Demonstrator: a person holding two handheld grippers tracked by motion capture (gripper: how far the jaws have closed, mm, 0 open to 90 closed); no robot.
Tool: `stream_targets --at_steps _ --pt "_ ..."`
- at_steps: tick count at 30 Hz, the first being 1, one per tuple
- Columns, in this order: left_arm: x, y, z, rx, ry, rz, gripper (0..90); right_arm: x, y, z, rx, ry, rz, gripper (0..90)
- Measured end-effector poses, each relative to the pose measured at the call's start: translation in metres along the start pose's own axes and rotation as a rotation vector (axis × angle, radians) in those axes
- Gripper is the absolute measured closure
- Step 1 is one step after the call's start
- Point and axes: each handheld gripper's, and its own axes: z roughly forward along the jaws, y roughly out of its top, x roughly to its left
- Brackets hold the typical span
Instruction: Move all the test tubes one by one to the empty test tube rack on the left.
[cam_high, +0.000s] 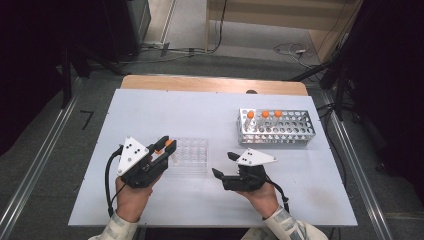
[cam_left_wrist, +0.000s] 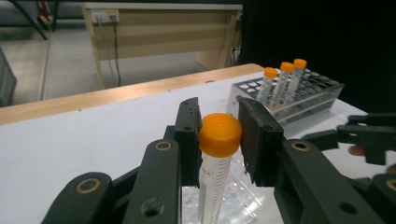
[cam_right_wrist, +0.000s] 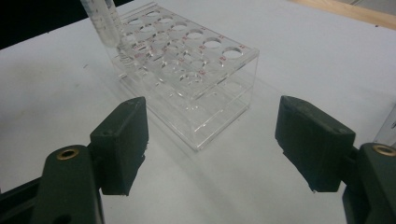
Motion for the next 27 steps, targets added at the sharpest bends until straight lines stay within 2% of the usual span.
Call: stream_targets --at_steps 7,15,27 --pt "0.010 0.000 0.007 0.003 0.036 0.002 70.2 0.001 0.000 0.001 0.004 0.003 0.006 25.3" --pt "0.014 -0.006 0.013 0.018 0.067 0.014 70.1 0.001 -0.001 0.001 0.006 0.004 0.005 25.9" --pt "0.012 -0.021 0.022 0.071 0.074 0.031 70.0 0.000 -0.001 0.001 0.005 0.002 0.003 26.2"
